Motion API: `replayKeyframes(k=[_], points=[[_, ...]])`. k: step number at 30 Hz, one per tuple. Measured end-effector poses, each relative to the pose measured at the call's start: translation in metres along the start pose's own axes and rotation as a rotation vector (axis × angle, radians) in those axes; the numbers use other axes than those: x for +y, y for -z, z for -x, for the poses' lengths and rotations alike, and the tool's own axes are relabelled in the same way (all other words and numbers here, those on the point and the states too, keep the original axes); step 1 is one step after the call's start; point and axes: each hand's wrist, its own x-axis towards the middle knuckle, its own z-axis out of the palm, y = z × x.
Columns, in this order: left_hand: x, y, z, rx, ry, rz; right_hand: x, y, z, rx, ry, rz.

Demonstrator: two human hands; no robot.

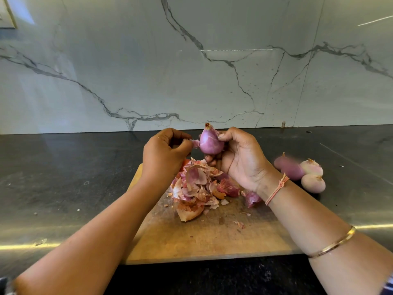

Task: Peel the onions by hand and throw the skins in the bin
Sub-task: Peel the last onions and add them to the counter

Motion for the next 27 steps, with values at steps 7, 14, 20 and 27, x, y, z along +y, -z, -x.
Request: replayKeyframes(k=[7, 14, 20, 27], points=[[-0.0026, -0.0010, -0.0006, 0.001, -0.004, -0.066, -0.0014, 0.0016, -0.0012, -0.005, -0.066, -0.038], [-0.0026, -0.0008, 0.0007, -0.015, -0.023, -0.110, -0.0008, 0.0029, -0.0026, 0.010, -0.107, -0.107], [0.0009, -0.0007, 0.0018, -0.017, 0.028, -0.004, -0.0039, 0.0051, -0.0029, 0.058, -0.058, -0.193], [0.0023, -0.0049, 0.0061, -0.106, 0.018, 0.072, 0.0006, 0.0037, -0.0039, 0.068, -0.135, -0.108]])
